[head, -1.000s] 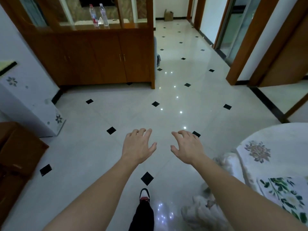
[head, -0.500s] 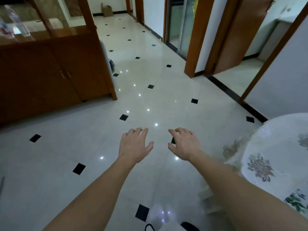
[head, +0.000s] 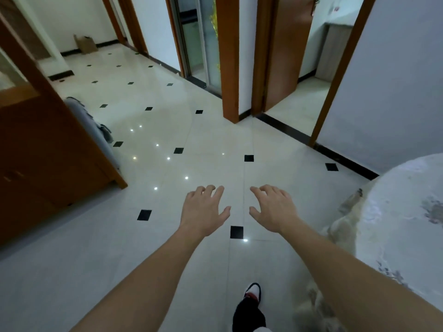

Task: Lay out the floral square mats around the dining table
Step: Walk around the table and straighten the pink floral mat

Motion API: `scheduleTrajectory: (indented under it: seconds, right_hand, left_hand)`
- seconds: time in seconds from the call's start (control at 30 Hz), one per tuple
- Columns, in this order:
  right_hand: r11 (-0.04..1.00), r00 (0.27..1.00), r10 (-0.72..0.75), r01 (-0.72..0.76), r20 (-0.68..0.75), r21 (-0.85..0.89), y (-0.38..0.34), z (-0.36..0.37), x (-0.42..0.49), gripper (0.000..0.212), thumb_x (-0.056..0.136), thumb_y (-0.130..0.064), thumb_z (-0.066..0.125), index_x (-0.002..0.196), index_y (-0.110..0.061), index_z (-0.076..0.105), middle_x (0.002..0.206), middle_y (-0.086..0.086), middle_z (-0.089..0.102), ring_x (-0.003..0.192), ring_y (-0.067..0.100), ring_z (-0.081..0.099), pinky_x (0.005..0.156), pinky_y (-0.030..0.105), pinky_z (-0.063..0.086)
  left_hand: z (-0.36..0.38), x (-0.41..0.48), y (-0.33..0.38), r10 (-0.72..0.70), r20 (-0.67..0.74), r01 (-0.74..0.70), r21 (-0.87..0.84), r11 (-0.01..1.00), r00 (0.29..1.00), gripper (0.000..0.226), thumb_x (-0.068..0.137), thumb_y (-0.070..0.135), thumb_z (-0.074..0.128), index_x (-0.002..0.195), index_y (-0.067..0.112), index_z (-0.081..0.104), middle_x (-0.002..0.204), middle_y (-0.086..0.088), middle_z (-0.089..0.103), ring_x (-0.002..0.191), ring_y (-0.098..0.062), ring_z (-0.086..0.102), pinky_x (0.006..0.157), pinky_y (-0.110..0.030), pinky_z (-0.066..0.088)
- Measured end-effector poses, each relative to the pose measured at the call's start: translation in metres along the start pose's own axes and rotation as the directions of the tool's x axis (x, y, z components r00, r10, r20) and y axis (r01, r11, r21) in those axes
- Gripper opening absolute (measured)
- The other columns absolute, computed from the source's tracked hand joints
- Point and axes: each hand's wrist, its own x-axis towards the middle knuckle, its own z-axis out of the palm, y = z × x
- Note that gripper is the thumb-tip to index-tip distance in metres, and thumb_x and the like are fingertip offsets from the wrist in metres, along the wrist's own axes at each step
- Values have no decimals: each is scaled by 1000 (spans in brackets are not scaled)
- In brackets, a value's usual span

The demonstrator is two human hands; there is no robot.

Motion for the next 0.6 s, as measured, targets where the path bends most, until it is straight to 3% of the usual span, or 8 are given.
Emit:
scheduleTrajectory:
  seconds: [0.27,0.4,0.6]
  right_hand:
    - [990,990,142,-142,-23,26,112,-22,123,63,91,-53,41,147,-27,32,145,4,45,133,24,41,110,43,32]
    - [976,976,215,-215,-25,20,158,-36,159,62,91,-53,41,147,-28,31,145,4,45,133,24,40,110,43,33]
    - [946,946,322,-321,-28,38,222,-43,204,62,91,-53,42,146,-27,33,144,5,46,132,25,41,108,43,34]
  left_hand:
    - [-1,191,38,125,-3,-125,-1,992,992,64,92,61,32,143,24,38,138,0,52,120,-24,50,96,-40,43]
    - [-6,259,59,184,-8,-184,-27,983,983,70,86,62,21,139,23,44,133,0,57,116,-25,53,92,-40,45]
    - [-1,358,98,300,-32,-302,-44,952,953,68,86,62,26,136,22,48,128,-1,60,111,-25,56,88,-40,47]
